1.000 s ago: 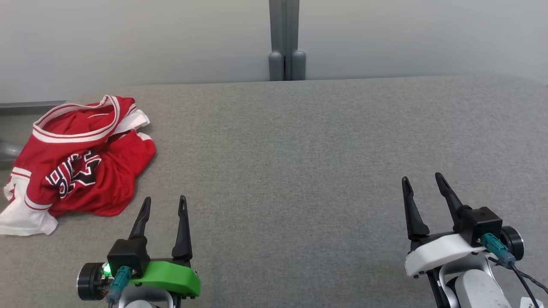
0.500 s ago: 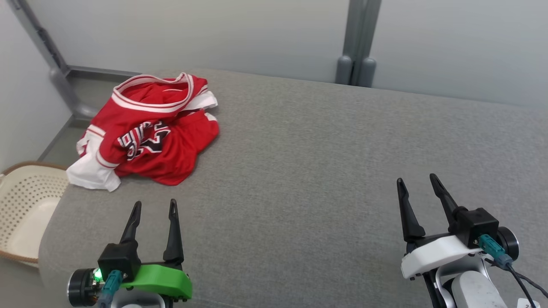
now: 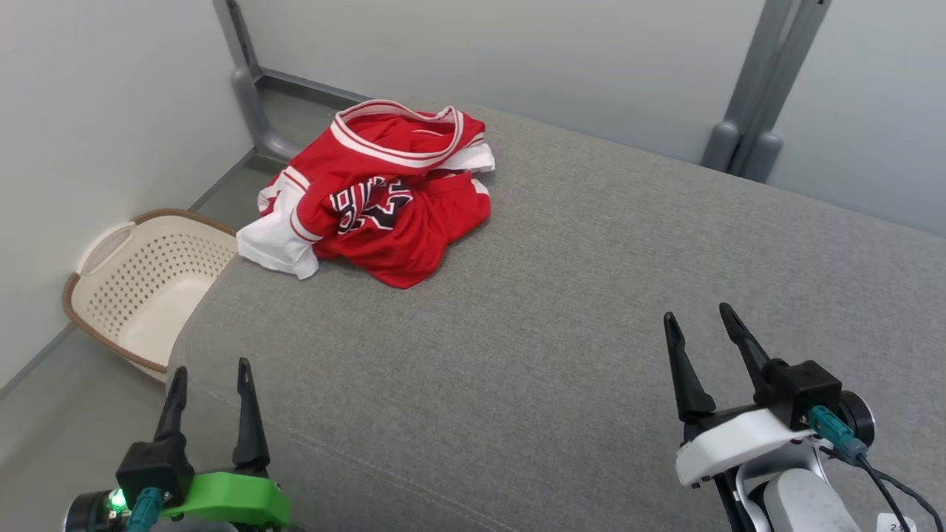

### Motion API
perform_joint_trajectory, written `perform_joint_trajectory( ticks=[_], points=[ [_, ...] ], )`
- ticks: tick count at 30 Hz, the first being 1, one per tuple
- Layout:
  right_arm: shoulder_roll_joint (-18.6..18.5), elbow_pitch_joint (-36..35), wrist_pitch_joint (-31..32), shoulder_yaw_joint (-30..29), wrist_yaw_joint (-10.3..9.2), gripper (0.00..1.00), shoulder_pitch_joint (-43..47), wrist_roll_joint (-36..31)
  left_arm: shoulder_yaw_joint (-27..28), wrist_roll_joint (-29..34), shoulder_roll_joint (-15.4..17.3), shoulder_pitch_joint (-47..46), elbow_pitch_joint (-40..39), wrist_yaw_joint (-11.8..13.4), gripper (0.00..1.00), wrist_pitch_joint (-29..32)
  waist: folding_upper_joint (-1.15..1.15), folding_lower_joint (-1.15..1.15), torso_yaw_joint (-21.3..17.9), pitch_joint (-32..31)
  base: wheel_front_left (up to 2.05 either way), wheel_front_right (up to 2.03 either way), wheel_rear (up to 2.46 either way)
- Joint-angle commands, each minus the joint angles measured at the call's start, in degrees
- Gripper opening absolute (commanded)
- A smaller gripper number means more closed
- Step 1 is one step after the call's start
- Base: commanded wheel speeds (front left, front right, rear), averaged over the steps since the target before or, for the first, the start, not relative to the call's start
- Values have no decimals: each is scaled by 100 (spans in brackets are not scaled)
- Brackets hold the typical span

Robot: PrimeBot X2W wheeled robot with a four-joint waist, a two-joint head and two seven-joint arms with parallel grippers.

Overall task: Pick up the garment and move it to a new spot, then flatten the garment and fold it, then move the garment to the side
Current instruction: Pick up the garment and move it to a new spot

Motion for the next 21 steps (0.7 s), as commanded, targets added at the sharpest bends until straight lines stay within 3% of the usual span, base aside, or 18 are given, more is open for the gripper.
perform_joint_trajectory(
  ticks=[1, 14, 21],
  points=[
    [-28, 31, -18, 39, 3, 100, -102, -26, 63, -18, 14, 85, -71, 42, 100, -2, 0, 0, 157, 86, 0, 0, 0],
    [-27, 156, -18, 167, 3, 100, -314, -54, 304, -134, -28, 184, -279, 90, 100, -2, 0, 0, 218, 230, 0, 0, 0],
    [-27, 67, -18, -75, 3, 100, -169, -142, 168, -488, -26, -527, 392, -68, 100, -3, 0, 0, 182, 362, 0, 0, 0]
  ],
)
